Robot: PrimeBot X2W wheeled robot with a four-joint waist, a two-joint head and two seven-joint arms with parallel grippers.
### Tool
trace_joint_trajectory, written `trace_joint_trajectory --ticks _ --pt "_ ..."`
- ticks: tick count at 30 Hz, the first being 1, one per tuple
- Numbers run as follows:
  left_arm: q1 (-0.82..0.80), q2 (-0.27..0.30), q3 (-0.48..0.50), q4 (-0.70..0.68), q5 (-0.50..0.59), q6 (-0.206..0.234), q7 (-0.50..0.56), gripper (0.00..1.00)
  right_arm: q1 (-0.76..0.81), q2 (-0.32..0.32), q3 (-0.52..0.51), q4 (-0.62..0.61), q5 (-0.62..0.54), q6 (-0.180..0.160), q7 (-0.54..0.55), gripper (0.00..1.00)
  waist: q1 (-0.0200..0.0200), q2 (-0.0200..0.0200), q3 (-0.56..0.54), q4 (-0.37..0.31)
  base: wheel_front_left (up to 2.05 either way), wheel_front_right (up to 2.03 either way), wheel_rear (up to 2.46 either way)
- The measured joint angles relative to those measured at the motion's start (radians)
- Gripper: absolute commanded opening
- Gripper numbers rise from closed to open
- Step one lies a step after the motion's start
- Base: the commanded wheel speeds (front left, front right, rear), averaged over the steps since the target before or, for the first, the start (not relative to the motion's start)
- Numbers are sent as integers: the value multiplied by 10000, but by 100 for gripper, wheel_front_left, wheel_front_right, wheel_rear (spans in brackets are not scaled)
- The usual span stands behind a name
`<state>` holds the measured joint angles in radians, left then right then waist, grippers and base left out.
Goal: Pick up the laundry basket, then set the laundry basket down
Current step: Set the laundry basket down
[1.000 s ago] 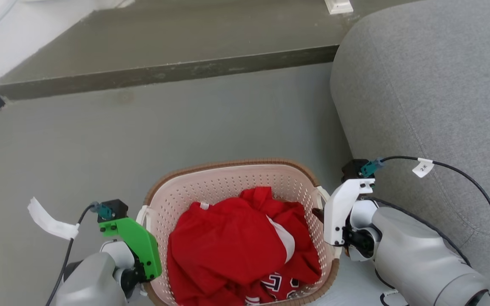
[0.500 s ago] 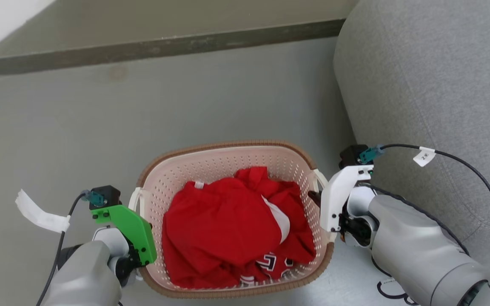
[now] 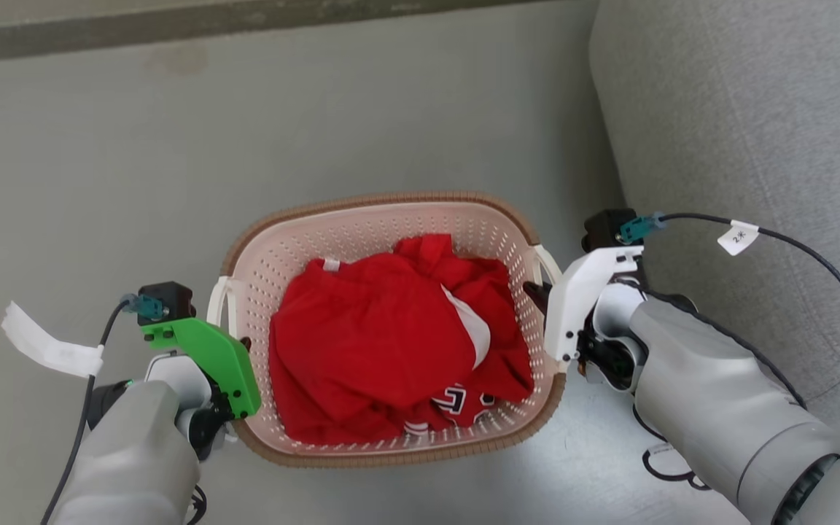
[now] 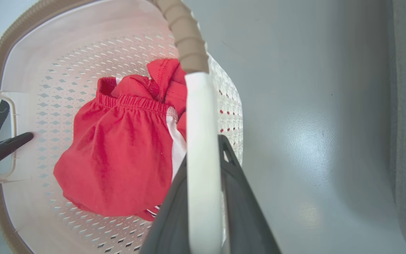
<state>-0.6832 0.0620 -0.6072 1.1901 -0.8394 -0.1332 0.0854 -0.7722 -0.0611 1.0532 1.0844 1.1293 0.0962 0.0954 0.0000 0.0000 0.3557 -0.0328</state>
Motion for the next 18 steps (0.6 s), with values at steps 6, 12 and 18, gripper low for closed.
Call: trace_joint_trajectory --ticks 6,12,18 --pt "-210 25 19 -33 13 0 -217 0 -220 -2 4 -12 2 0 -270 0 0 0 483 63 0 0 0" --pt "-556 73 56 -86 13 0 -374 0 -546 -4 21 -54 2 -8 -520 0 0 0 993 125 0 0 0" --pt "-899 132 171 -121 13 0 -575 0 -988 -4 50 -86 0 -17 -698 0 0 0 1534 175 0 0 0"
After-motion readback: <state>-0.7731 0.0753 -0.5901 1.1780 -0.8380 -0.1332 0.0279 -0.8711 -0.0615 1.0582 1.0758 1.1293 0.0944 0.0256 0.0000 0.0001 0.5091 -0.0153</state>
